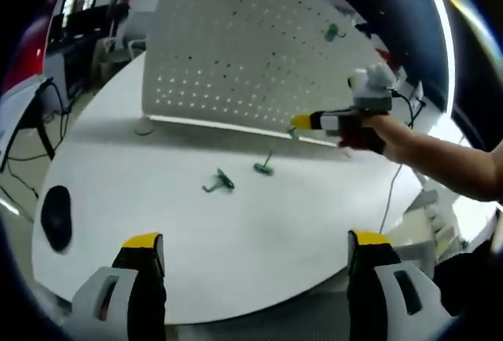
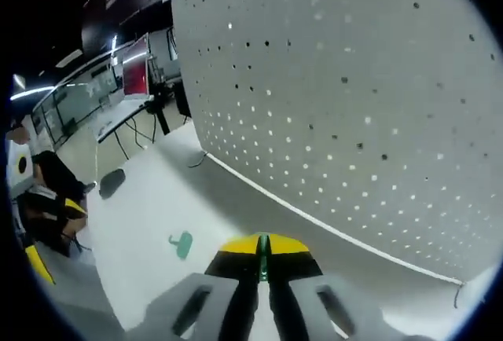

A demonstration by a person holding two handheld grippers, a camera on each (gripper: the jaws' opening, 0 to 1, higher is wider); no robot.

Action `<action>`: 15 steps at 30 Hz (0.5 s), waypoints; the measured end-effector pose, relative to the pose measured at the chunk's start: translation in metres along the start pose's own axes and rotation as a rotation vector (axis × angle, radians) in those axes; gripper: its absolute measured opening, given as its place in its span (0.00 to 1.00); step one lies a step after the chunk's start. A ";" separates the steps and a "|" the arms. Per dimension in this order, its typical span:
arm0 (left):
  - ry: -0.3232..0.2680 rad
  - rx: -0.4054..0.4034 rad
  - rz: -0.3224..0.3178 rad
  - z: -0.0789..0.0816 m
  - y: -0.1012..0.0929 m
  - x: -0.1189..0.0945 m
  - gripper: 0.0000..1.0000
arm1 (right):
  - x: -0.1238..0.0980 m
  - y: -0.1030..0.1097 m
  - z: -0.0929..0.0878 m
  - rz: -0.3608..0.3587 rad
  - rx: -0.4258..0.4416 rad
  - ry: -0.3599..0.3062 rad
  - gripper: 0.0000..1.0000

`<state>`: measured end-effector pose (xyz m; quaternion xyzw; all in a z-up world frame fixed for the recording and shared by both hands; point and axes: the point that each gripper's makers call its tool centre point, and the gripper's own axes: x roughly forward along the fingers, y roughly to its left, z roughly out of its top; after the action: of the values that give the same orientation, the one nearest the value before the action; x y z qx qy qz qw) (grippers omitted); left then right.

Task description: Insert the hook assembly into the mounting plate slot until the hook locks in place.

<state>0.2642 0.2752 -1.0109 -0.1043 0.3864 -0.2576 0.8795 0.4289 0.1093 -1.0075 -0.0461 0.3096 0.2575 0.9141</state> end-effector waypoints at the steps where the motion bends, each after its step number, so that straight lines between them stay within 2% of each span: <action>1: -0.006 0.004 0.001 0.004 0.000 -0.001 0.98 | -0.004 0.001 0.004 -0.001 0.011 -0.017 0.00; 2: -0.010 0.006 0.001 0.006 -0.001 -0.001 0.98 | -0.006 0.001 0.005 0.001 0.013 -0.022 0.00; 3: -0.025 0.013 -0.002 0.013 -0.002 -0.002 0.98 | -0.013 0.010 0.013 0.035 0.037 -0.064 0.00; 4: -0.032 0.016 -0.008 0.018 -0.004 -0.003 0.97 | -0.019 0.015 0.014 0.047 0.030 -0.061 0.00; 5: -0.038 0.015 -0.008 0.022 -0.005 -0.004 0.97 | -0.022 0.022 0.019 0.074 0.017 -0.094 0.00; 7: -0.057 0.021 -0.010 0.030 -0.008 -0.006 0.97 | -0.034 0.029 0.022 0.072 0.002 -0.108 0.00; 8: -0.064 0.026 -0.011 0.034 -0.010 -0.007 0.97 | -0.041 0.037 0.029 0.094 0.007 -0.154 0.00; 10: -0.072 0.037 -0.017 0.038 -0.014 -0.008 0.97 | -0.052 0.043 0.028 0.093 0.028 -0.160 0.00; 12: -0.075 0.046 -0.027 0.041 -0.017 -0.008 0.96 | -0.063 0.058 0.033 0.132 0.081 -0.209 0.00; 14: -0.079 0.057 -0.046 0.044 -0.024 -0.006 0.95 | -0.074 0.069 0.031 0.147 0.105 -0.224 0.00; 15: -0.095 0.041 -0.087 0.049 -0.037 -0.003 0.90 | -0.091 0.100 0.034 0.241 0.180 -0.279 0.00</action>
<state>0.2847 0.2447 -0.9609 -0.1148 0.3339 -0.2983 0.8868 0.3360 0.1637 -0.9192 0.1092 0.2050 0.3404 0.9112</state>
